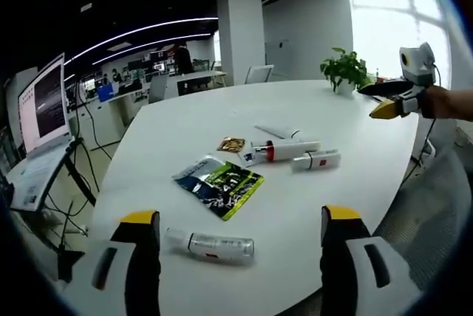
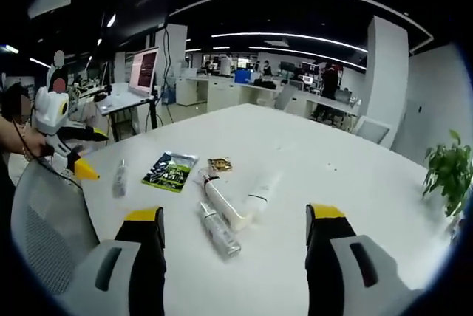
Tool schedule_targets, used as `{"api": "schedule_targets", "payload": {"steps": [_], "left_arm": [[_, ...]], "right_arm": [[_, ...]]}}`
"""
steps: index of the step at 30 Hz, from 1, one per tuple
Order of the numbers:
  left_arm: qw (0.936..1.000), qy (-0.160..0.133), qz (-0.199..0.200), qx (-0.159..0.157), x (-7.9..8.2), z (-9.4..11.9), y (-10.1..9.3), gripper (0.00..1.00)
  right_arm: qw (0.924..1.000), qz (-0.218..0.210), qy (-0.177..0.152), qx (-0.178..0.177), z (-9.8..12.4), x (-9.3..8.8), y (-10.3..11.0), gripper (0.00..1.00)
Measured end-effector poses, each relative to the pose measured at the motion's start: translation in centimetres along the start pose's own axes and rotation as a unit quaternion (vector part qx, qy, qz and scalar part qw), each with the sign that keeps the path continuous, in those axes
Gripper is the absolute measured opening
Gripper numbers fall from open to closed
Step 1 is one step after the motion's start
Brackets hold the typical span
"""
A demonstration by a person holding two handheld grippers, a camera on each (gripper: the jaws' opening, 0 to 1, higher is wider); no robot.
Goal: Arrange the skincare products in the storage area until every visible bottle or jar stands upright without overlapping.
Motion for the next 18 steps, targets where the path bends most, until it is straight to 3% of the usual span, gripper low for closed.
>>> {"api": "schedule_targets", "payload": {"steps": [7, 11, 18], "left_arm": [[1.0000, -0.003, 0.006, 0.003, 0.0, 0.0, 0.2, 0.83], [0.9999, -0.001, 0.009, 0.005, -0.1, 0.0, 0.5, 0.83], [1.0000, 0.001, 0.007, 0.004, -0.2, 0.0, 0.4, 0.83]], "right_arm": [[0.9971, 0.055, 0.036, 0.038, -2.3, 0.4, -0.6, 0.74], [0.9951, 0.060, 0.056, 0.054, -4.0, -0.3, -1.4, 0.72], [0.9914, 0.075, 0.073, 0.078, -6.4, 0.2, -1.6, 0.68]]}}
Point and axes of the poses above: the point that each gripper's makers call its tool centre point, and the gripper's own axes: z roughly backward along the fingers, y roughly to its left, x roughly out of its top, the point moved 9 cm from there along z, roughly backward along the fingers, and after that the axes turned 8 degrees about -y, right-handed, at the moved point
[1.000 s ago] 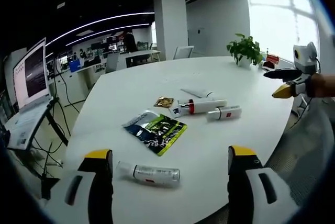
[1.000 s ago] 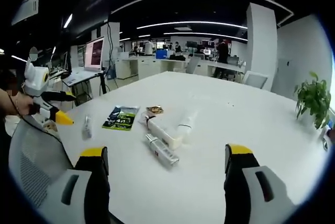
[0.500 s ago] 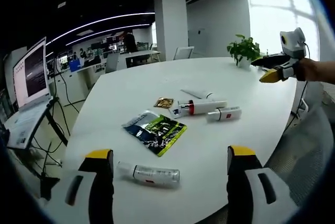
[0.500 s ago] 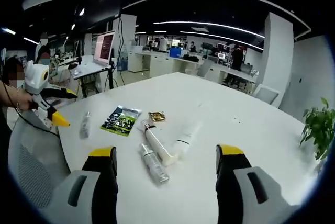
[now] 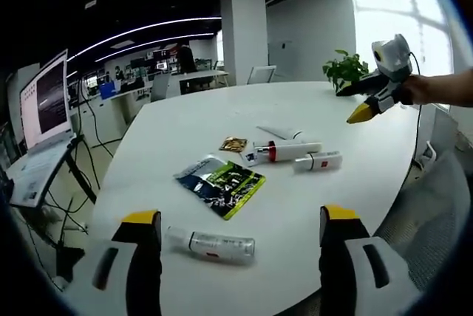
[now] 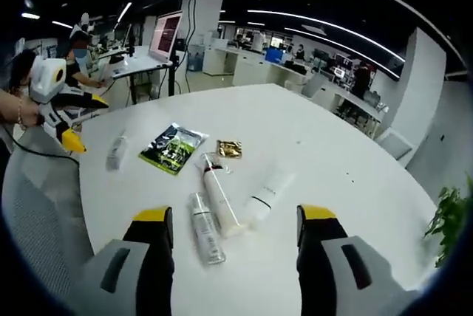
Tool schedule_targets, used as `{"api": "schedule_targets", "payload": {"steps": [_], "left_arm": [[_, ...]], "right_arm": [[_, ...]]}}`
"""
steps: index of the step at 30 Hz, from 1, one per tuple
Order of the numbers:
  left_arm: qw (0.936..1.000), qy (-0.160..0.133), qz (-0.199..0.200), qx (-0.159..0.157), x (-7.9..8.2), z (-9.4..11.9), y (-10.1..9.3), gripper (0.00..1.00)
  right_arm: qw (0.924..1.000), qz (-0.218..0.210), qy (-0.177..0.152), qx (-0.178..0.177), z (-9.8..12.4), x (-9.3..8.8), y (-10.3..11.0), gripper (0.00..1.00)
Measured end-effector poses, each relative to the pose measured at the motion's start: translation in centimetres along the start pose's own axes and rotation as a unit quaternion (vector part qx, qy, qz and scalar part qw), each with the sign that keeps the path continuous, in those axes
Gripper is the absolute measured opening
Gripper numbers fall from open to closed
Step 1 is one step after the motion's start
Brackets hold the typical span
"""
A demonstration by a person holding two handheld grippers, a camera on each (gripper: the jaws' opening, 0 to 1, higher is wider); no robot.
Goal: Arrange the skincare products in the storage area until every visible bottle or jar stands upright without overlapping.
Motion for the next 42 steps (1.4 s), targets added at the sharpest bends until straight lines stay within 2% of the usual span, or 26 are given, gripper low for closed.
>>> {"api": "schedule_targets", "payload": {"steps": [6, 15, 21, 32, 42], "left_arm": [[1.0000, 0.006, 0.000, -0.004, -0.1, 0.0, -0.1, 0.82], [0.9999, 0.009, 0.010, -0.003, -0.2, 0.0, -0.2, 0.82], [0.9998, 0.015, 0.009, -0.006, -0.3, 0.0, -0.3, 0.81], [0.9997, 0.020, 0.008, -0.013, -0.3, -0.1, -0.5, 0.80], [0.9997, 0.018, 0.019, -0.002, -0.3, 0.0, 0.1, 0.78]], "right_arm": [[0.9996, 0.015, 0.008, 0.023, -2.7, 0.8, 0.5, 0.66], [0.9953, 0.025, 0.065, 0.068, -6.3, -0.7, 0.8, 0.56], [0.9927, 0.018, 0.084, 0.085, -8.1, -1.4, 0.7, 0.46], [0.9894, 0.006, 0.108, 0.097, -11.8, -2.3, 0.8, 0.40], [0.9846, 0.007, 0.131, 0.115, -14.4, -2.9, 0.8, 0.34]]}}
Point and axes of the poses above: the point that each gripper's makers call its tool centre point, and the gripper's own axes: z roughly backward along the fingers, y roughly to its left, x roughly out of its top, the point moved 9 cm from there along z, roughly backward along the fingers, and after that the axes turned 8 degrees about -y, right-handed, at the moved point
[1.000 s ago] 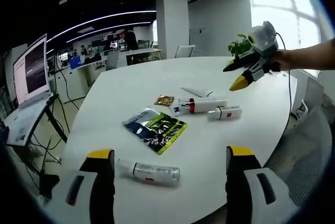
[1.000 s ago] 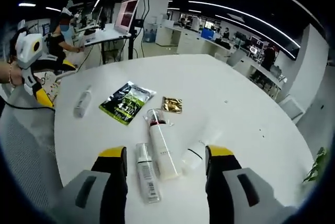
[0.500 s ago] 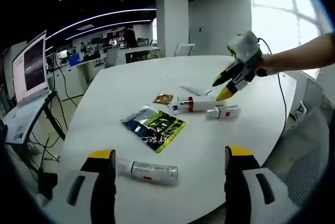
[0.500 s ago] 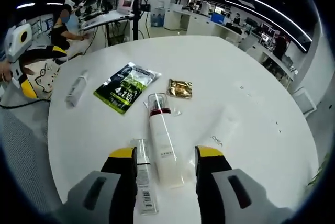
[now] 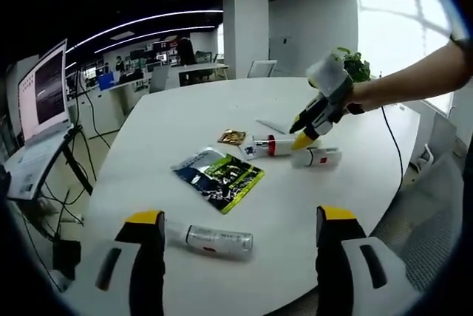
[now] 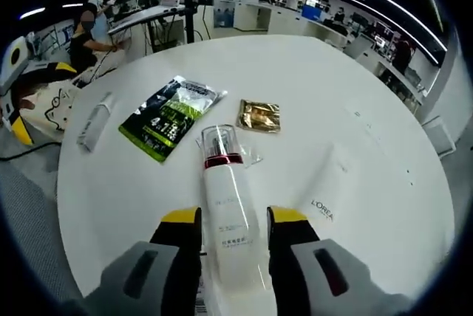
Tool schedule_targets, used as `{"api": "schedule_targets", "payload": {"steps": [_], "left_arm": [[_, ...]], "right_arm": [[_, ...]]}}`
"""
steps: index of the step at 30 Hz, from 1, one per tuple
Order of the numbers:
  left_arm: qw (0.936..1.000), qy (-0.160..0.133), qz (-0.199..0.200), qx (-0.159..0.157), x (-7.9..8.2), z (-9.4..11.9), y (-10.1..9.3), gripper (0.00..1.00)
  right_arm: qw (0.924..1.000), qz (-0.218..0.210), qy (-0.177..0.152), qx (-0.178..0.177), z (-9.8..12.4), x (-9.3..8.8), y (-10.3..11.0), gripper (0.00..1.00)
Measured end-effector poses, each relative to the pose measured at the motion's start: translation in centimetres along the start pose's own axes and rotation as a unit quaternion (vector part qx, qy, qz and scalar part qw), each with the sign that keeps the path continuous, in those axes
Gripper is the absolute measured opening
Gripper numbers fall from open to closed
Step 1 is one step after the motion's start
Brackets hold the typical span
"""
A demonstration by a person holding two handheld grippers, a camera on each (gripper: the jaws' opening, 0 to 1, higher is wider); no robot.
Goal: Arrange the skincare products in the storage area until every visible bottle or jar stands upright without overlapping.
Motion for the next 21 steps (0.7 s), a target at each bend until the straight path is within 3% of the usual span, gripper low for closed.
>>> {"api": "schedule_targets", "payload": {"steps": [17, 21], "left_arm": [[1.0000, 0.009, 0.004, -0.001, -0.1, 0.1, -0.1, 0.76], [0.9999, 0.011, 0.005, -0.001, -0.1, 0.1, 0.0, 0.75]], "right_arm": [[0.9979, 0.048, 0.035, 0.028, -2.3, -0.2, 0.3, 0.31], [0.9986, 0.028, 0.028, 0.034, -2.3, -0.5, -0.1, 0.32]]}}
Point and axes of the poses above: the point that each gripper's makers call its tool centre point, and the gripper's own axes: z roughly backward along the fingers, y roughly to its left, x roughly out of its top, the point moved 9 cm from there along z, roughly backward along the fingers, and after that the axes turned 8 degrees about -y, right-handed, at the moved point
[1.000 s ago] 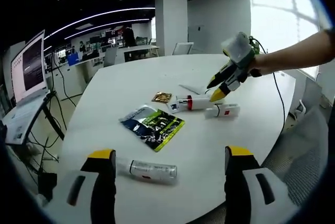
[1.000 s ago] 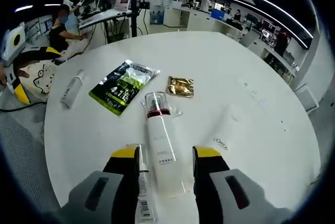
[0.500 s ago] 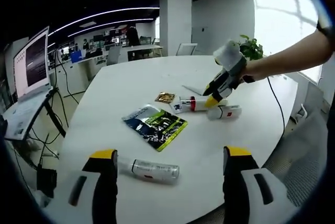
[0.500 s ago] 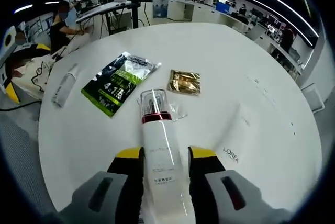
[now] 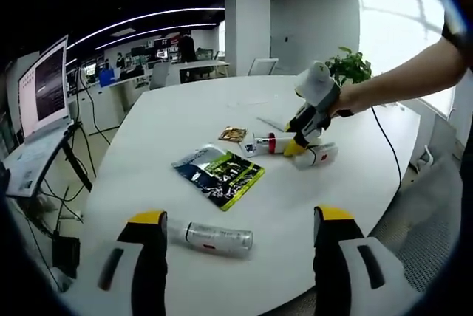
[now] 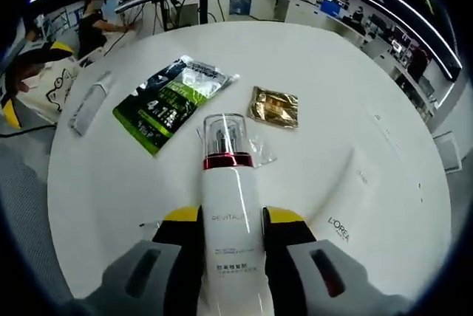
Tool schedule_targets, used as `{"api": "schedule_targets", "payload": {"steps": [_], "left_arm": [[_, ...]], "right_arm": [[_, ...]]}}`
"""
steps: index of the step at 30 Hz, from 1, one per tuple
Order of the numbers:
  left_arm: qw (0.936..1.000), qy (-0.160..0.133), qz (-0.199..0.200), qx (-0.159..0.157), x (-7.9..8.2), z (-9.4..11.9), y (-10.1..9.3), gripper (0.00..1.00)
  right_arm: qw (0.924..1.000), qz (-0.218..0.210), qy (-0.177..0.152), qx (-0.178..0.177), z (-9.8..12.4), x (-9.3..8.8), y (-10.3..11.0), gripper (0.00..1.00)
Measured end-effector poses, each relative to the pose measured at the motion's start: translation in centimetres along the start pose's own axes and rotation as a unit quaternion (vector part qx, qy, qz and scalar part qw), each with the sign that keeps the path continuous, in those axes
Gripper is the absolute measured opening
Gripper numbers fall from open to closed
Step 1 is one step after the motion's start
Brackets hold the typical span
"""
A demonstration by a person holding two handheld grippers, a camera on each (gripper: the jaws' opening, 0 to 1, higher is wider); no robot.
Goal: Arrange the skincare products in the storage area until every visible bottle or jar stands upright without overlapping.
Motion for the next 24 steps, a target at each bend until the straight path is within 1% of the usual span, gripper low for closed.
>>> {"api": "schedule_targets", "payload": {"steps": [3, 6, 8, 9, 10, 12, 14, 16, 18, 19, 21, 22, 24], "left_arm": [[1.0000, 0.002, -0.001, -0.002, 0.0, -0.1, 0.0, 0.75], [1.0000, 0.004, -0.002, -0.005, 0.1, -0.1, 0.0, 0.75], [0.9993, -0.003, 0.039, 0.001, 0.3, -0.1, 0.4, 0.74], [0.9986, -0.010, 0.052, 0.003, 0.4, -0.1, 0.7, 0.74], [0.9976, -0.017, 0.066, 0.008, 0.6, 0.0, 0.9, 0.73], [0.9979, -0.011, 0.064, 0.004, 0.6, 0.0, 1.1, 0.73], [0.9983, -0.008, 0.057, 0.002, 0.6, -0.1, 1.1, 0.71], [0.9986, -0.011, 0.051, -0.006, 1.0, -0.1, 0.9, 0.71], [0.9980, -0.019, 0.059, -0.012, 1.4, -0.2, 0.7, 0.70], [0.9968, -0.026, 0.073, -0.019, 1.7, -0.4, 0.5, 0.69], [0.9956, -0.034, 0.085, -0.021, 2.3, -0.7, 0.2, 0.68], [0.9952, -0.036, 0.088, -0.022, 2.5, -0.7, 0.2, 0.68], [0.9928, -0.048, 0.106, -0.030, 3.2, -1.1, -0.2, 0.68]], "right_arm": [[1.0000, 0.006, -0.003, 0.000, -0.1, 0.1, 0.3, 0.31], [1.0000, 0.000, 0.002, -0.006, -0.2, 0.2, 0.3, 0.31], [0.9999, -0.006, -0.001, -0.009, -0.3, 0.3, 0.4, 0.31], [0.9996, -0.026, -0.001, -0.015, -0.2, 0.2, 0.3, 0.30], [0.9994, -0.030, -0.003, -0.015, -0.3, 0.2, 0.4, 0.30], [0.9991, -0.039, -0.005, -0.014, -0.3, 0.5, 0.6, 0.30], [0.9993, -0.033, -0.007, -0.015, -0.3, 0.4, 0.7, 0.29], [0.9995, -0.025, -0.006, -0.016, -0.2, 0.3, 1.0, 0.29], [0.9994, -0.033, -0.009, -0.010, 0.1, 0.4, 1.2, 0.29], [0.9989, -0.041, -0.019, -0.009, 0.5, 0.6, 1.4, 0.29], [0.9983, -0.044, -0.035, -0.013, 0.7, 1.0, 1.5, 0.29], [0.9983, -0.040, -0.039, -0.015, 0.9, 1.2, 1.5, 0.29], [0.9981, -0.027, -0.051, -0.022, 1.6, 1.8, 1.5, 0.29]]}}
Point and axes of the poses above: the point that each gripper's makers call its tool centre point, and the gripper's own axes: z roughly backward along the fingers, y roughly to its left, x roughly out of its top, the point moved 9 cm from there along z, roughly backward along the fingers, and after that the axes turned 8 degrees about -y, right-handed, at the moved point
